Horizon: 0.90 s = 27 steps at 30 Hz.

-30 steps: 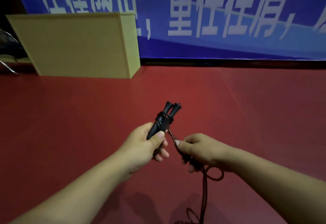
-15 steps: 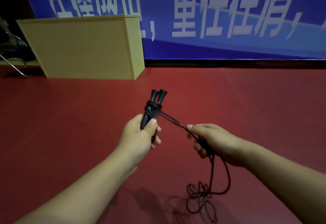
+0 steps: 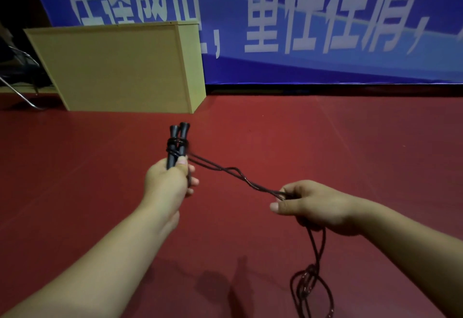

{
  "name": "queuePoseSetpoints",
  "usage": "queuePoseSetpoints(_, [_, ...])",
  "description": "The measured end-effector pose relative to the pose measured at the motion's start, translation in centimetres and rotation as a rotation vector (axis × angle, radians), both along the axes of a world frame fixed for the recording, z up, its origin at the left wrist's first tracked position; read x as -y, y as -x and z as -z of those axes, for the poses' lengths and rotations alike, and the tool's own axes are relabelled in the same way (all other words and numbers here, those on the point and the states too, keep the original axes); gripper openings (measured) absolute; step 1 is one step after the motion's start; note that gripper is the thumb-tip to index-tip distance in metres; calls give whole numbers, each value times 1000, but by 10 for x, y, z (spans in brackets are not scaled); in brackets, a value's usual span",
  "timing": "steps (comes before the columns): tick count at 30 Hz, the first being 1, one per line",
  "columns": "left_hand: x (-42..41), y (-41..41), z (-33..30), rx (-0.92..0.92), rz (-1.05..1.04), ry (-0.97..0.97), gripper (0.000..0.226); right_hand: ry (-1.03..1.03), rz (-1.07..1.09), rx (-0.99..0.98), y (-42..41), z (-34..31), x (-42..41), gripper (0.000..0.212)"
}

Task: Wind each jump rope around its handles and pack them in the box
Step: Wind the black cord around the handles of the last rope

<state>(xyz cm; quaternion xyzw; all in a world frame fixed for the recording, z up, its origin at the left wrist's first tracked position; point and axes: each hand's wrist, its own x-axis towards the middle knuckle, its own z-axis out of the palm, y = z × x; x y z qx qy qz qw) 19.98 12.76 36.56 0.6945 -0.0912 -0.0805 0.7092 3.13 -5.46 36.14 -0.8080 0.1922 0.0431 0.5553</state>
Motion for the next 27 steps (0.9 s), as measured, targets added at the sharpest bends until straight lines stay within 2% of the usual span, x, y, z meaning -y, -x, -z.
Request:
queuePoseSetpoints(3, [-6, -6, 8, -60, -20, -53, 21, -60, 37, 11, 3, 1, 2, 21])
queuePoseSetpoints(6, [-8, -4, 11, -41, -10, -78, 19, -114, 74, 39, 3, 2, 4, 19])
queuePoseSetpoints(10, [-8, -4, 10, -38, -6, -95, 17, -95, 128, 49, 2, 8, 6, 26])
queuePoseSetpoints(14, [-9, -1, 10, -32, 20, -119, 17, -248, 193, 57, -2, 12, 5, 20])
queuePoseSetpoints(17, [-9, -1, 11, -42, 49, -128, 16, -249, 204, 33, -3, 10, 9, 19])
queuePoseSetpoints(23, [-8, -1, 5, -218, 121, 61, 15, -226, 27, -138, 2, 5, 8, 25])
queuePoseSetpoints(27, [-7, 2, -1, -331, 221, 274, 18, -236, 84, -209, -3, 9, 5, 32])
